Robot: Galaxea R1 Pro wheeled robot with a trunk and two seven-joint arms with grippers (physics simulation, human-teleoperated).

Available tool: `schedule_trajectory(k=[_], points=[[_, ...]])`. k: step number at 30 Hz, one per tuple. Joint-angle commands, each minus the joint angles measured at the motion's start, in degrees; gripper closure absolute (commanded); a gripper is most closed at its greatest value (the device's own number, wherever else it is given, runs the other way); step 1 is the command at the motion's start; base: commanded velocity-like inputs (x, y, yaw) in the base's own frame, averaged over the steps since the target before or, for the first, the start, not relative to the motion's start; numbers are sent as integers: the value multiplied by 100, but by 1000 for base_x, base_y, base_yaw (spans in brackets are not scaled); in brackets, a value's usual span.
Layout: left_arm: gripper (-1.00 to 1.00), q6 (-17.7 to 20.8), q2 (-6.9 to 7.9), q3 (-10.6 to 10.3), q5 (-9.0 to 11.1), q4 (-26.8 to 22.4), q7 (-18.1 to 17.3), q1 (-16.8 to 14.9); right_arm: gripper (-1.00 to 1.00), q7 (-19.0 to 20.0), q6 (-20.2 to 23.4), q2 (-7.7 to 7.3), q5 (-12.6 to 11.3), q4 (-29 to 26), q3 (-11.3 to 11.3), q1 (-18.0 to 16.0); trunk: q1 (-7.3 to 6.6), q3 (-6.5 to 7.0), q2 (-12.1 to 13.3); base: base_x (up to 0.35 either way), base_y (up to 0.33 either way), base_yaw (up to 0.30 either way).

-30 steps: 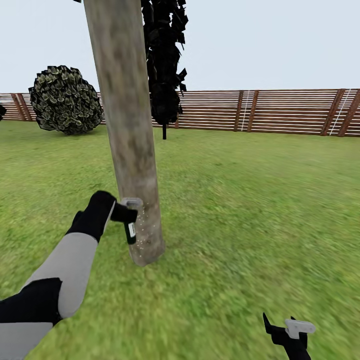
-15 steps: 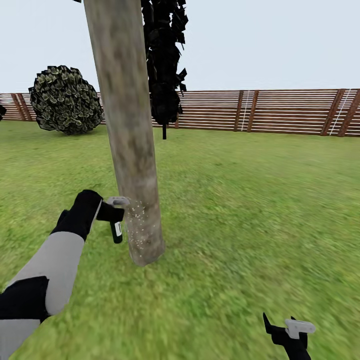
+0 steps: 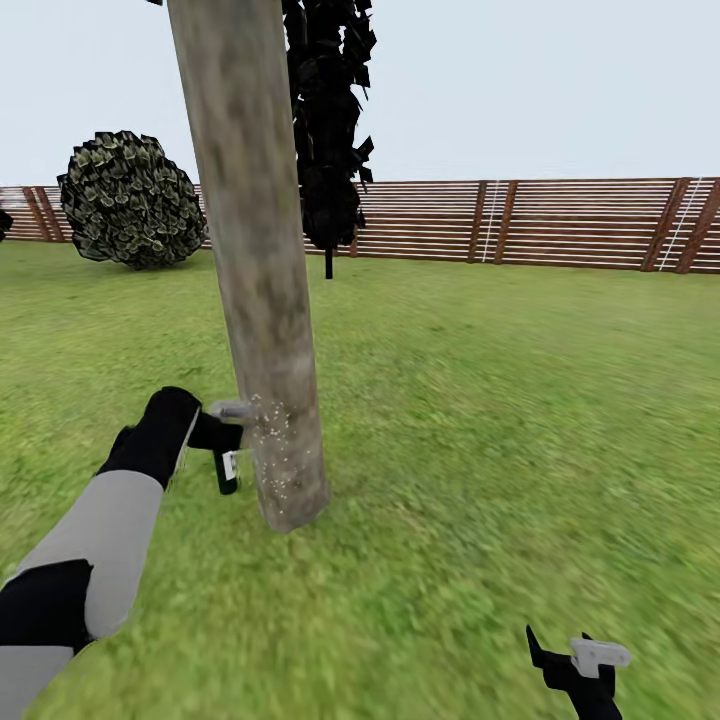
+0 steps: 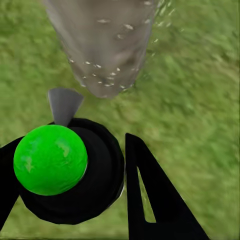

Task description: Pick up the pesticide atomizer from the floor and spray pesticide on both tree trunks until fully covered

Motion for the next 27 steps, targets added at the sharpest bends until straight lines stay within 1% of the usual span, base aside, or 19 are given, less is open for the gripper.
schedule_trajectory(k=[1, 3, 4, 6, 10, 13, 15, 18, 19, 21, 23, 24, 25, 26, 27], points=[[100, 4, 40, -4, 49, 4, 2, 4, -100, 0, 0, 0, 0, 0, 0, 0, 0, 0, 0, 0, 0, 0], [100, -21, 70, -23, 26, 11, 30, 85, -100, 0, 0, 0, 0, 0, 0, 0, 0, 0, 0, 0, 0, 0], [100, -49, 54, -28, -6, 21, 43, 292, -100, 0, 0, -1, 0, 0, 1, 0, 0, 0, 0, 0, 0, 0], [100, -82, 24, -41, -15, 30, 49, 602, -100, 0, 0, 1, 0, 0, 0, 0, 0, 0, 0, 0, 0, 0], [100, -97, 7, -36, 36, 43, -7, 987, -100, 0, 0, 2, 0, 0, 3, 0, 0, 0, 0, 0, 0, 0], [100, -98, 6, -29, 41, 45, -16, 1110, -100, 0, 0, 3, 0, 4, 2, 0, 0, 0, 0, 0, 0, 0], [100, -101, 3, -27, 40, 39, -7, 1246, -100, 0, 0, 5, 0, 7, 5, 0, 0, 0, 0, 0, 0, 0], [100, -219, -4, -4, 59, 43, 19, 1365, -100, 0, 0, 6, 0, 8, 5, 0, 0, 0, 0, 0, 0, 0], [100, -352, -12, 14, 167, 48, 48, 1396, -100, 0, 0, 7, 0, 9, 7, 0, 0, 0, 0, 0, 0, 0], [100, -437, -18, 23, 325, 57, 126, 1475, -100, 0, 0, 6, 1, 9, 8, 0, 0, 0, 0, 0, 0, 0], [100, -477, -49, 26, 495, 91, 311, 1550, -100, 0, 0, 7, 4, 9, 9, 0, 0, 0, 0, 0, 0, 0], [100, -547, -111, 26, 657, 170, 487, 1597, -100, 1, 0, 7, 6, 9, 9, 0, 0, 0, 0, 0, 0, 0], [100, -734, -143, 27, 785, 256, 656, 1616, -100, 0, 2, 7, 3, 9, 9, 0, 0, 0, 0, 0, 0, 0], [100, -1039, -170, 27, 919, 394, 863, 1625, -100, 0, 1, 7, 6, 9, 9, 0, 0, 0, 0, 0, 0, 0], [100, -1262, -182, 27, 1029, 522, 1014, 1629, -100, 0, 1, 8, 7, 9, 9, 0, 0, 0, 0, 0, 0, 0]])
